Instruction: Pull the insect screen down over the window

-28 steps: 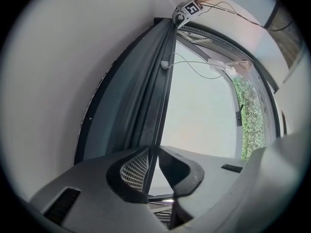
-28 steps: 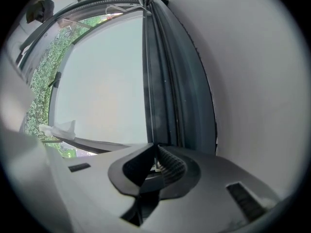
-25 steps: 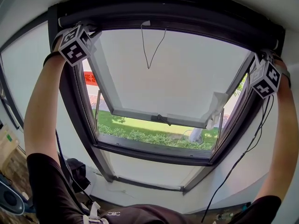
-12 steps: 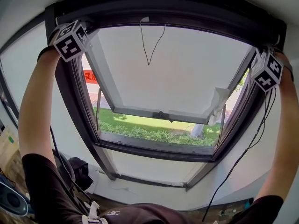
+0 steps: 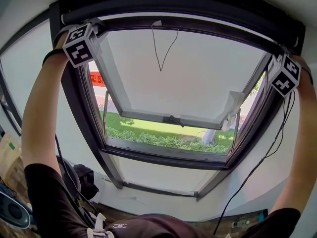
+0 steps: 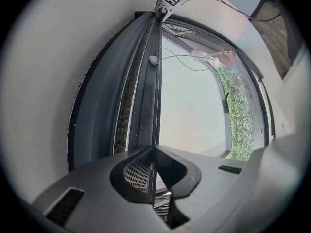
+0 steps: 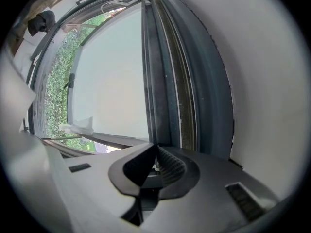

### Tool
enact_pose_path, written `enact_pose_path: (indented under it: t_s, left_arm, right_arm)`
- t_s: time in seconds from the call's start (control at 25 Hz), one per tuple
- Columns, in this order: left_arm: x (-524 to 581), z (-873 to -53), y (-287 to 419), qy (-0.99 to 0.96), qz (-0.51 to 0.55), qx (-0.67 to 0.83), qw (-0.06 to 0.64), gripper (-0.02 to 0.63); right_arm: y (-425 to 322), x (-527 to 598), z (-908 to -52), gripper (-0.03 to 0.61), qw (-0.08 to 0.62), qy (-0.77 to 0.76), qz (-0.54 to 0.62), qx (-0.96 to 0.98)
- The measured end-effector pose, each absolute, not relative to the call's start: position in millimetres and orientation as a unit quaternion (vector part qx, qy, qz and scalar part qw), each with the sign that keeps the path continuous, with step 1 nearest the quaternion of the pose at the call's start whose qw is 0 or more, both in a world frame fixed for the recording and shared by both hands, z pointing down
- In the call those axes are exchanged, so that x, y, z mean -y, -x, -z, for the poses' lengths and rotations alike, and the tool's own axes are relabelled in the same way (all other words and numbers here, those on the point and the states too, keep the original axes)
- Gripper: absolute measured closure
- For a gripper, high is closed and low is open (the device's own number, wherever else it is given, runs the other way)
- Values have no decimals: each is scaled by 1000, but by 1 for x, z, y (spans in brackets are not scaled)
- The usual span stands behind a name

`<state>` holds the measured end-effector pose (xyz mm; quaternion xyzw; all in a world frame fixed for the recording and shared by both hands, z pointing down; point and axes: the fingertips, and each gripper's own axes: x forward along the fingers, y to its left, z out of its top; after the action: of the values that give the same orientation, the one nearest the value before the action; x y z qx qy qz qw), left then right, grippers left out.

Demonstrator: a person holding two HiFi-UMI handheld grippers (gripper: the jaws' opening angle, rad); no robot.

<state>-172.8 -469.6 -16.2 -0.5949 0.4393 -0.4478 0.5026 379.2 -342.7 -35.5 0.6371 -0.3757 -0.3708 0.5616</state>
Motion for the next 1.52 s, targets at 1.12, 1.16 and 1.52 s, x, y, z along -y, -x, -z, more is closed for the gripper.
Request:
enact_pose_path:
  t_s: [1.12, 1.16, 1.52]
  left_arm:
    - [469, -166, 171, 656, 505, -354, 435, 600]
    - [468, -174, 171, 661, 501, -352, 433, 600]
    - [464, -251, 174, 682, 526, -311, 403, 598]
  right_arm:
    - [-380, 343, -146, 554, 658, -530, 284, 453]
    - [-380, 342, -154, 555, 660, -528, 283, 453]
    - [-377, 341, -230, 554, 688, -492, 241, 476]
